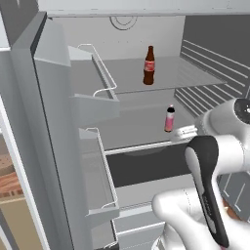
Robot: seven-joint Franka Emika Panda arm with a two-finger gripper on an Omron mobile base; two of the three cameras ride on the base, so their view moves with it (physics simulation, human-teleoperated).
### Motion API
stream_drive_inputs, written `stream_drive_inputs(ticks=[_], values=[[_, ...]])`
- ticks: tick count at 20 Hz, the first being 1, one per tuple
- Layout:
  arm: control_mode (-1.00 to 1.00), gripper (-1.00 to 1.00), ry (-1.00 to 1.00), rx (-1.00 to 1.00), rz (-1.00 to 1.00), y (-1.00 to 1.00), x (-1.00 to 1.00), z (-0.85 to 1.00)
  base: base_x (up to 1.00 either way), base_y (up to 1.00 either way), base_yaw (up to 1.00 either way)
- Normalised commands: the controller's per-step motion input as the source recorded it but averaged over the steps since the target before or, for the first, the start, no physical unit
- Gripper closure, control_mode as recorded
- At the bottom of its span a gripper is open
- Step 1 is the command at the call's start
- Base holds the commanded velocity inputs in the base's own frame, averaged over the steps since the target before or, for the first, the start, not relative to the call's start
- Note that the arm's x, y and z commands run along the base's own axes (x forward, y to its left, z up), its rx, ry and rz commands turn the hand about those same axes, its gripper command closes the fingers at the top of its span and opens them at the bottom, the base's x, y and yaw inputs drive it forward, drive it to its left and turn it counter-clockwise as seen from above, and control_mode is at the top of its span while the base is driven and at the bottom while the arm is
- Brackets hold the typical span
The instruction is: Open the fridge, grab two sodas, and place both sodas inside the bowl with ice on the dining counter.
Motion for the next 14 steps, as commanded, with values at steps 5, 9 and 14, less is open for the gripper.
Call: stream_drive_inputs(ticks=[5, 9, 14], values=[[-1.00, -1.00, -0.24, 0.00, 0.00, 0.00, 0.28, -0.42, 0.00, 0.00, 0.00], [-1.00, -1.00, -0.20, 0.00, 0.00, 0.00, 0.34, -0.52, 0.00, 0.00, 0.00], [-1.00, -1.00, -0.04, 0.00, 0.00, -0.03, 0.54, -0.51, 0.00, 0.00, 0.00]])
